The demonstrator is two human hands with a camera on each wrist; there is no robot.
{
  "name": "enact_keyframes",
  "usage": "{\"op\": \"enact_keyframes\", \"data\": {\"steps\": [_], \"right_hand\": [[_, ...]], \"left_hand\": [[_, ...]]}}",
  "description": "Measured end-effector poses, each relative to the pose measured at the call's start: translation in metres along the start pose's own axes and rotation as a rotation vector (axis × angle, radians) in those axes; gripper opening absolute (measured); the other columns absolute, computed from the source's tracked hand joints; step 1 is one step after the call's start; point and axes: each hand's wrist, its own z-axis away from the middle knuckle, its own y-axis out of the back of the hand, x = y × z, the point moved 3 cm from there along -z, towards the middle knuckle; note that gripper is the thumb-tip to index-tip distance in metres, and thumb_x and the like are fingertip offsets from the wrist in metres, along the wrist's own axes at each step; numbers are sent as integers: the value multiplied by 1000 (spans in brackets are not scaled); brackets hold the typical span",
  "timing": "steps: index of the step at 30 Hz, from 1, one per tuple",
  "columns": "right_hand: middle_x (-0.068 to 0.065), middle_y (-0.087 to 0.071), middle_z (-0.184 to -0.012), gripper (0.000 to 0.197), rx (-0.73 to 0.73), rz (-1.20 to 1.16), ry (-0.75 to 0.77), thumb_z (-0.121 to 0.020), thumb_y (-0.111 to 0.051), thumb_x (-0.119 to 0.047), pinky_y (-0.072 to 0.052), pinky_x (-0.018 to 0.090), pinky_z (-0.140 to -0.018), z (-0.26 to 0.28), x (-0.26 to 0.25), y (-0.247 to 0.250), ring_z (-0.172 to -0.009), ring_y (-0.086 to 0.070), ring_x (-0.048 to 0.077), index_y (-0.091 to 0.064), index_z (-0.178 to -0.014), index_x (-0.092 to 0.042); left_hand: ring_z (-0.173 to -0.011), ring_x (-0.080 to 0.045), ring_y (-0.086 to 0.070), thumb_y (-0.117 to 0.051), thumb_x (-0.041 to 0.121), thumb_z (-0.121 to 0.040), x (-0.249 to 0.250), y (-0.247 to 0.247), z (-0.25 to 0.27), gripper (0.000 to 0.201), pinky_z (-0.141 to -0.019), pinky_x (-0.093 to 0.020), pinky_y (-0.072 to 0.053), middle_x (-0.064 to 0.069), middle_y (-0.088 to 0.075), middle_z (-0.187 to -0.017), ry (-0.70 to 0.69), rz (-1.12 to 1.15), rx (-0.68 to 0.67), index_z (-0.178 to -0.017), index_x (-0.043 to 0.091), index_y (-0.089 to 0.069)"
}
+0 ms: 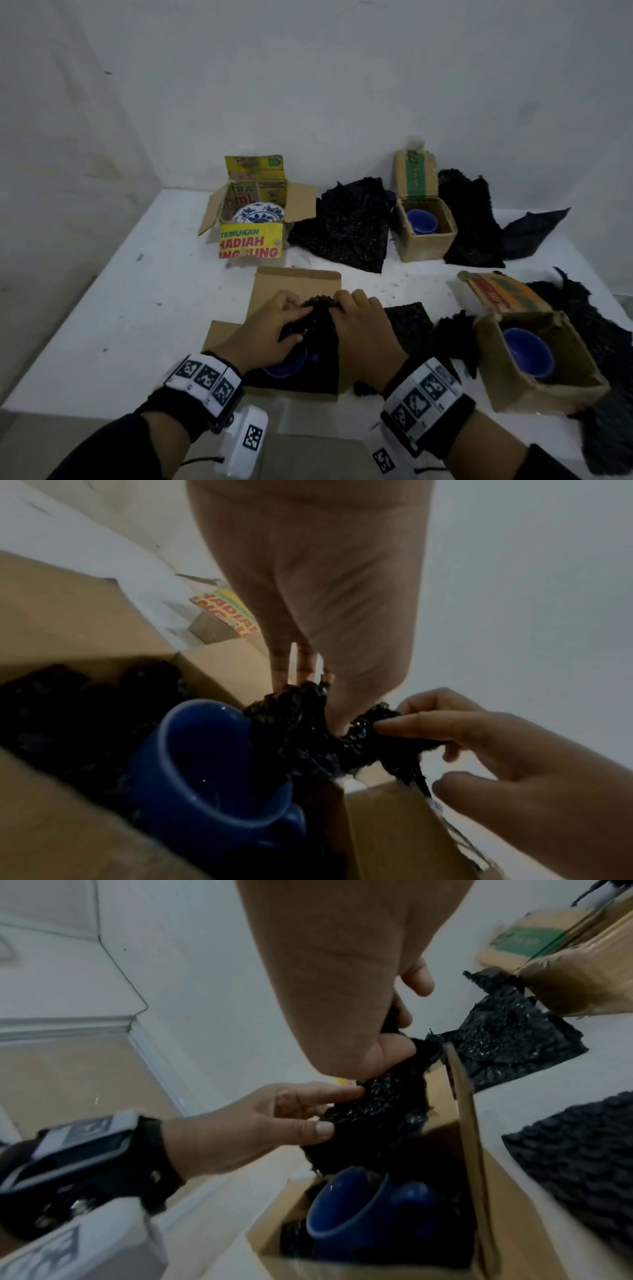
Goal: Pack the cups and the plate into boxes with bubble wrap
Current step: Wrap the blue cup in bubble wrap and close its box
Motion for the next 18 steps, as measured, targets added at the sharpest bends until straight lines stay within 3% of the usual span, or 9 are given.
{"op": "enact_keyframes", "data": {"steps": [3,5,7,9,11,14,18], "right_hand": [[9,-57,-94,42,-76,89,-58,-48,-69,-35,-36,37,-67,15,-20,-15,-78,-42,27,-66,-83,-11],[14,-58,-94,50,-117,138,-40,-50,-70,-33,-31,41,-73,22,-32,-28,-80,-39,28,-69,-90,-5],[15,-55,-99,48,-239,180,5,-63,-64,-31,-31,45,-84,26,-44,-37,-87,-39,30,-66,-101,-1],[15,-49,-107,39,-350,206,11,-82,-47,-26,-29,45,-89,29,-49,-46,-96,-38,31,-59,-111,-2],[15,-50,-106,33,-353,196,3,-87,-39,-21,-32,43,-88,25,-54,-47,-97,-39,30,-56,-108,-2],[17,-54,-102,27,-358,134,-38,-89,-40,-21,-31,39,-82,14,-50,-48,-97,-45,30,-52,-106,-3],[18,-58,-104,38,-345,49,-139,-87,-45,-19,-31,35,-68,4,-40,-43,-91,-51,31,-41,-122,-6]], "left_hand": [[-120,-19,-40,-57,28,-83,-11,-13,7,58,-102,-33,-40,-2,-38,-131,-73,-104,-52,-139,21,-42],[-119,-22,-42,-49,37,-81,-16,-16,10,57,-99,-39,-40,-4,-45,-131,-146,-174,-55,-136,22,-46],[-117,-21,-46,-40,42,-79,-21,-15,12,56,-98,-40,-40,-1,-53,-128,-183,-163,-25,-132,25,-51],[-114,-18,-50,-44,36,-80,-24,-12,13,48,-97,-38,-40,2,-59,-122,-211,-89,58,-126,26,-56],[-114,-12,-49,-49,31,-82,-29,-8,17,43,-99,-35,-39,4,-60,-121,-221,-23,150,-124,25,-57],[-120,0,-37,-41,41,-85,-41,-3,26,49,-106,-28,-31,6,-53,-128,-146,67,252,-127,20,-54],[-130,6,-21,-34,50,-85,-59,-3,46,61,-109,-21,-21,13,-36,-136,7,128,285,-134,16,-47]]}}
